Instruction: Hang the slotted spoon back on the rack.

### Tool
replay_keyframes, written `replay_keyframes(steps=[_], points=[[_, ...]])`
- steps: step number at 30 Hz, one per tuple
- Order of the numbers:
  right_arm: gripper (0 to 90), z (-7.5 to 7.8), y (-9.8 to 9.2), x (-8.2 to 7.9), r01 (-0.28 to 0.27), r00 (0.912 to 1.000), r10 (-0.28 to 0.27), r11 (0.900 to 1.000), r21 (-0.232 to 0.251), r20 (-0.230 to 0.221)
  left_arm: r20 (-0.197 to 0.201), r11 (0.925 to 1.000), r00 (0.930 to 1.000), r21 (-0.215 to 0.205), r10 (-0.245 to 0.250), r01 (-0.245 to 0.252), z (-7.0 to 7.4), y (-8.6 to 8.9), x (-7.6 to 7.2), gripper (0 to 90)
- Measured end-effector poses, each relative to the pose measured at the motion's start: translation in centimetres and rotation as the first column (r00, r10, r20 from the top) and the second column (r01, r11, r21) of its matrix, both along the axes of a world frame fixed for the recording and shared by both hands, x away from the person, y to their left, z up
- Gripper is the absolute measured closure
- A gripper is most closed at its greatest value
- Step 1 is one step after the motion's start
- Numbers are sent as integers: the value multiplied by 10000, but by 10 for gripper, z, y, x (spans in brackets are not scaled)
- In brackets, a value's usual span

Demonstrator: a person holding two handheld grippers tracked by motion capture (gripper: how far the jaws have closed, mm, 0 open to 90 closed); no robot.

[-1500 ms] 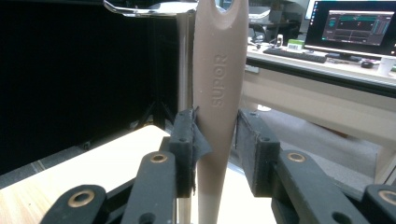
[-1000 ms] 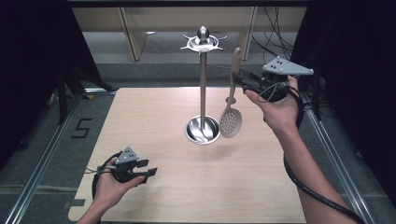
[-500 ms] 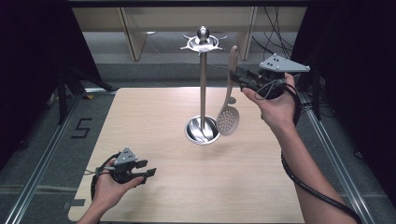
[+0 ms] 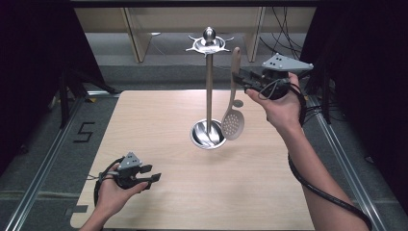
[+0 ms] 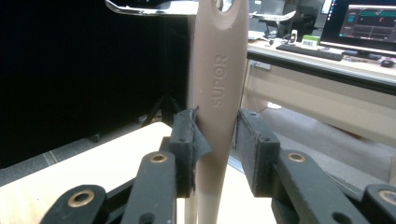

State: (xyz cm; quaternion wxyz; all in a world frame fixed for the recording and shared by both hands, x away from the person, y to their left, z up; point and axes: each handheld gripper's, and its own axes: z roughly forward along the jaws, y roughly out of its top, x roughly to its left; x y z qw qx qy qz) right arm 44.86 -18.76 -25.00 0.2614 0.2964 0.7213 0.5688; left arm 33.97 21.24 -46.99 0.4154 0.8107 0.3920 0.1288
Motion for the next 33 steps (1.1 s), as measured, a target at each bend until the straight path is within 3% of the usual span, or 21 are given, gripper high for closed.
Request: replay_keyframes(steps=[12, 13, 20, 21, 24, 33], points=[[692, 0, 4, 5, -81, 10000, 80, 9999, -66, -51, 5, 10000, 10000, 5, -4, 4, 0, 0, 0, 481], [692, 0, 4, 6, -107, 9998, 109, 9999, -135, 178, -42, 10000, 10000, 39, -43, 43, 1, 0, 0, 481], [692, 0, 4, 9, -203, 9994, 202, 9998, -34, -265, -6, 10000, 10000, 1, -15, 15, 0, 0, 0, 481], [692, 0, 4, 11, -185, 9998, 184, 9997, -135, -34, -11, 10000, 10000, -4, -12, 12, 0, 0, 0, 481], [692, 0, 5, 11, -194, 9995, 193, 9998, -45, -235, -16, 10000, 10000, 6, -22, 22, 0, 0, 0, 481], [692, 2, 9, 14, -357, 9990, 355, 9994, -46, -276, -8, 10000, 10000, -4, -2, 2, 0, 0, 0, 481]])
